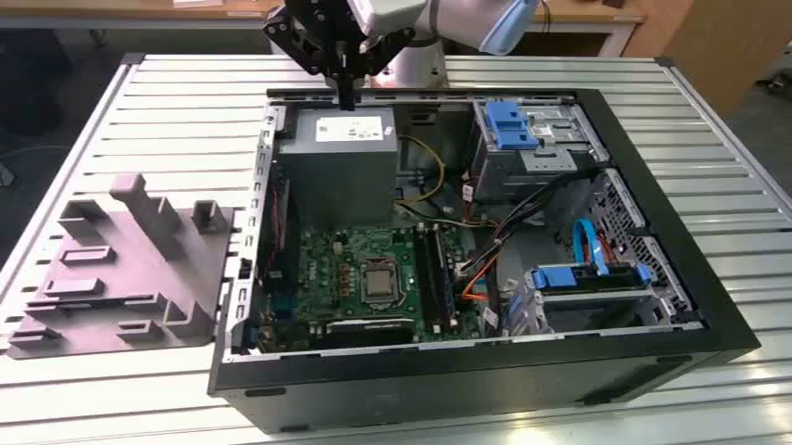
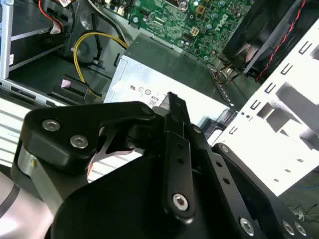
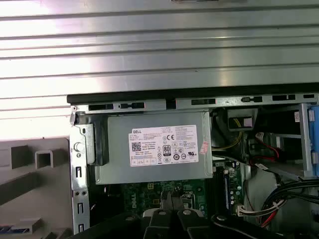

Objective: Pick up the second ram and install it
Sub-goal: 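Reach for the second ram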

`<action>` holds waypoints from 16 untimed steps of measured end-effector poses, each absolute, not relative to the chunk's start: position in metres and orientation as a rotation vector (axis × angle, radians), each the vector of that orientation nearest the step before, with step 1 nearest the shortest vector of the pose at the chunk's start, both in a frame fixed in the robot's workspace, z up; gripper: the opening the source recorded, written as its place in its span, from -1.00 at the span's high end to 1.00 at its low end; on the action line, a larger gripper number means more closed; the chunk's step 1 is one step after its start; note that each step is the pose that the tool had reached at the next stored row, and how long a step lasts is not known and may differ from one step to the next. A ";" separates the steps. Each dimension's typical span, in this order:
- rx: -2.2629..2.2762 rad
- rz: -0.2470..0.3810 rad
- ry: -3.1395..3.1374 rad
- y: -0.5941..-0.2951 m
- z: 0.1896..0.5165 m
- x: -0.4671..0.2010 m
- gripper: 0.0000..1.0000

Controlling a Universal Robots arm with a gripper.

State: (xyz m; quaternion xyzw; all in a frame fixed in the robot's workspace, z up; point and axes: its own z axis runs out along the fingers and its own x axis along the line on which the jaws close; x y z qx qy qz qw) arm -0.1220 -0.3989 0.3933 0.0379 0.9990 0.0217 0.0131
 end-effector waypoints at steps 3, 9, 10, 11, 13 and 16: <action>0.118 0.068 3.112 -0.399 0.393 -0.122 0.80; 0.118 0.068 3.112 -0.399 0.393 -0.122 0.80; 0.118 0.068 3.112 -0.399 0.393 -0.122 0.80; 0.118 0.068 3.112 -0.399 0.393 -0.122 0.80; 0.118 0.068 3.113 -0.399 0.393 -0.124 0.80; 0.118 0.068 3.113 -0.399 0.393 -0.127 0.80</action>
